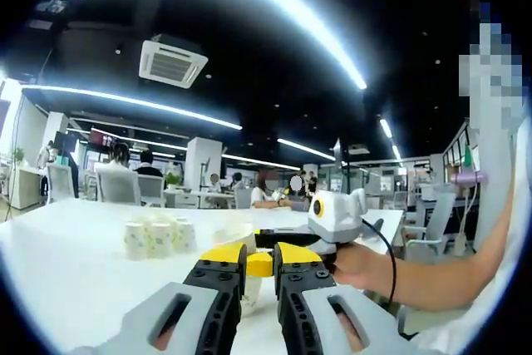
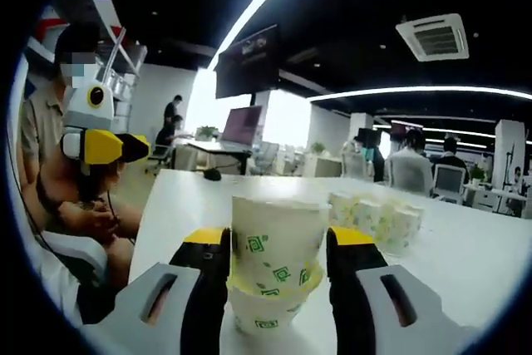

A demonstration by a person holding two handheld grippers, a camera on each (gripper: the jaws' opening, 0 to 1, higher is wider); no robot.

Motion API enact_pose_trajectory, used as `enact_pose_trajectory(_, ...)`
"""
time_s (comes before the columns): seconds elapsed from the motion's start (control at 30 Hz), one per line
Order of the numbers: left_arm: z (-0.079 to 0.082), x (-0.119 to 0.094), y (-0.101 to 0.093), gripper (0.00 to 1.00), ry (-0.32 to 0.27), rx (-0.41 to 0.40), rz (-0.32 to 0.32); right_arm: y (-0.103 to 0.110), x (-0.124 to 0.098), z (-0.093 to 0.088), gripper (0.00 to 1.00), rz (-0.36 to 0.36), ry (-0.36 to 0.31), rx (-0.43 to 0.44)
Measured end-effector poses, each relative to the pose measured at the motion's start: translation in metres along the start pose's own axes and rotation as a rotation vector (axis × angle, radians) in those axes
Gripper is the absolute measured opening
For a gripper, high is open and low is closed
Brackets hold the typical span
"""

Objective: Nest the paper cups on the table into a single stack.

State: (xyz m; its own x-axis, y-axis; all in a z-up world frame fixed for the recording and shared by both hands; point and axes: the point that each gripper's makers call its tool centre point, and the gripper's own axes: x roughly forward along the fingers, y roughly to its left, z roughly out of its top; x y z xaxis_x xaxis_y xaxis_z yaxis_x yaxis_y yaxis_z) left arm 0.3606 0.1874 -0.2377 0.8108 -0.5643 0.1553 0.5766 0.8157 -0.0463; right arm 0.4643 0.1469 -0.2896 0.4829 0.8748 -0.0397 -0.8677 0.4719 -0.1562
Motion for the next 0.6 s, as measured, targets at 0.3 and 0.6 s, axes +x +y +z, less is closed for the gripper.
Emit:
enact_pose_trajectory(0.3, -0.001, 0.001, 0.000, 0.15, 0.003, 0.004, 0.002, 0.001, -0.014, -0.005, 0.66, -0.031, 0.002, 0.025)
enact_pose_trajectory(0.6, -0.009, 0.001, 0.007, 0.15, 0.018, 0.006, 0.017, 0.010, -0.043, 0.007, 0.64, -0.051, -0.061, 0.061)
